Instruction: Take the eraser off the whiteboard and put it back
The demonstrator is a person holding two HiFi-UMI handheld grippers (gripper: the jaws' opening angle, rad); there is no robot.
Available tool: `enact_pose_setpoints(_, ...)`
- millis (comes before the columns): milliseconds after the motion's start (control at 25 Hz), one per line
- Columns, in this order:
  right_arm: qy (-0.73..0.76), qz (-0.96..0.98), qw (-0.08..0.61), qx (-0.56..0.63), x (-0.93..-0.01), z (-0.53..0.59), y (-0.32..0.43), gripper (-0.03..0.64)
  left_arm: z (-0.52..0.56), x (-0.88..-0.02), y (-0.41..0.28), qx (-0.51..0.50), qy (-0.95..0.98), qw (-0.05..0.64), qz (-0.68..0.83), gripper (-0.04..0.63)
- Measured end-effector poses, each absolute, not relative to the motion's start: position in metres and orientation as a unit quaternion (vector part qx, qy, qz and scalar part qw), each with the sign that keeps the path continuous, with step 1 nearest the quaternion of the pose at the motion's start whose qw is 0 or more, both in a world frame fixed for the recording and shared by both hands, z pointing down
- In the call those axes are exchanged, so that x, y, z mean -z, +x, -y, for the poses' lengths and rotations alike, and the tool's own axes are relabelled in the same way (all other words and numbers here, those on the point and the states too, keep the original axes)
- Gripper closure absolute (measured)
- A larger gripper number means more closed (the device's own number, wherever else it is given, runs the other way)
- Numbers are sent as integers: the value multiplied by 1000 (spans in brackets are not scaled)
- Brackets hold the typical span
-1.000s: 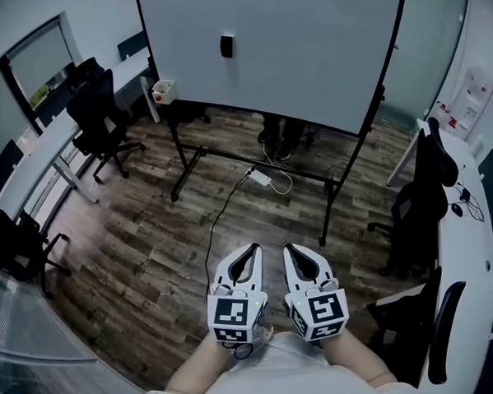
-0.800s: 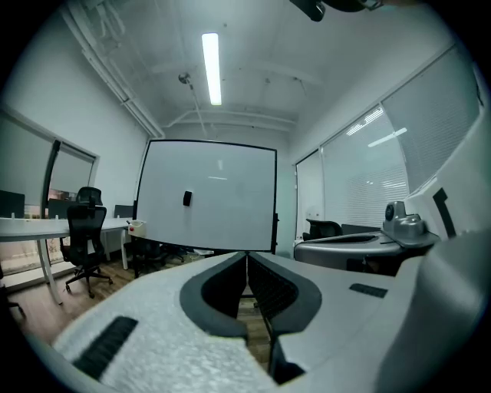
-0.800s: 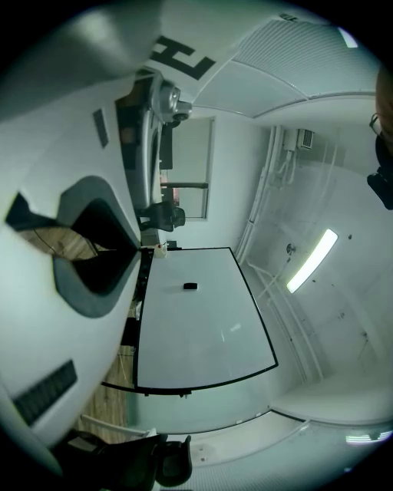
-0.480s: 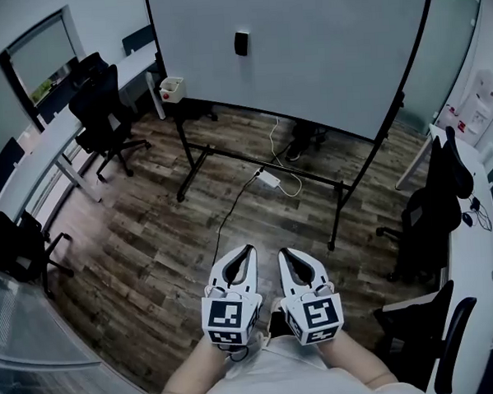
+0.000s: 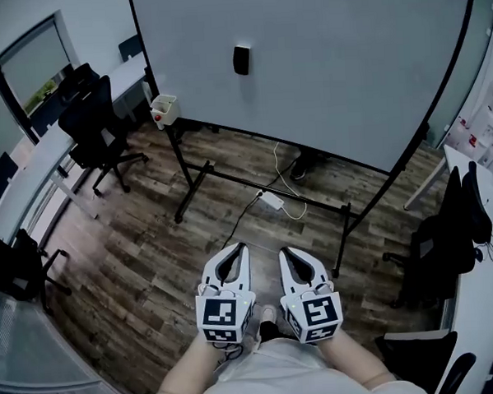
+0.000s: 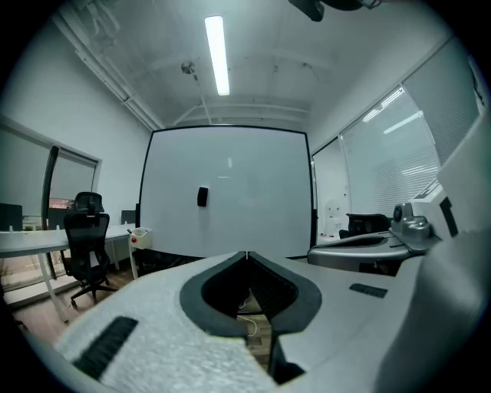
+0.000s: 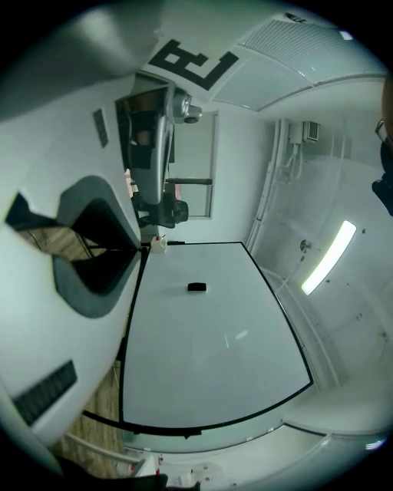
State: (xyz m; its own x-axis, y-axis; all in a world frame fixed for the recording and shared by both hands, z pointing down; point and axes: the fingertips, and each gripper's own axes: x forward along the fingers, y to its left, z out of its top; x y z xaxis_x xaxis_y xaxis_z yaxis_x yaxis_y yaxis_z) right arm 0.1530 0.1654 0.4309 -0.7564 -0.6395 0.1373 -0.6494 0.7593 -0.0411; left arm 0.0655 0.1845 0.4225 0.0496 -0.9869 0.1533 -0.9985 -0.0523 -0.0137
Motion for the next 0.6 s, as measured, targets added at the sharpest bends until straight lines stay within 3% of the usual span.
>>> enact_pose_setpoints(600,368,927,62,-37,-427,30,101,589,12,-421,9,-39,737,66,671,575)
